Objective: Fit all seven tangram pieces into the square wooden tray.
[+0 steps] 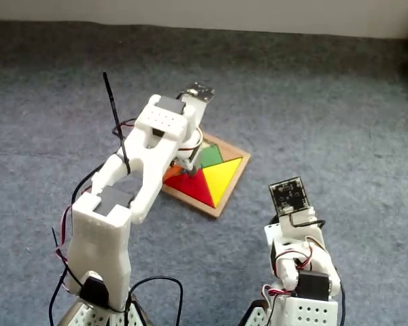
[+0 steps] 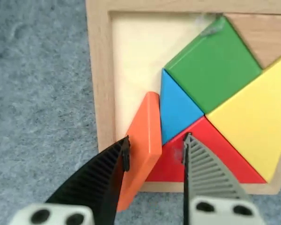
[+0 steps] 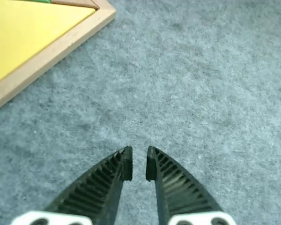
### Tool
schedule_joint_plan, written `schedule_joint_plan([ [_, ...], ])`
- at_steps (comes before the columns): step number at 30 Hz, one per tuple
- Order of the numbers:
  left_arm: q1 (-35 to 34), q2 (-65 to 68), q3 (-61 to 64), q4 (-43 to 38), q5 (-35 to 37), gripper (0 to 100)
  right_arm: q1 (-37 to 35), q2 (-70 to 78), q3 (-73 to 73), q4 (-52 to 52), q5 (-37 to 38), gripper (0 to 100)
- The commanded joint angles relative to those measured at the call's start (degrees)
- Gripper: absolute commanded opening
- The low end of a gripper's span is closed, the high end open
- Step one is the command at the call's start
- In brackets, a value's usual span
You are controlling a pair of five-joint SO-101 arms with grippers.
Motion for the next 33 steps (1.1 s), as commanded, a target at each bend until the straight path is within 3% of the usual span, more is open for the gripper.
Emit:
schedule_joint_plan([
  [1,-0.48,0.13,-1.19,1.05,-0.09,19,0.84,-0.66,7.25,-1.1,-0.18,6.7],
  [33,-7.34,-3.21,-1.54,0.53,-0.26,15,1.8,-0.66,7.25,-1.19,-0.18,6.7],
])
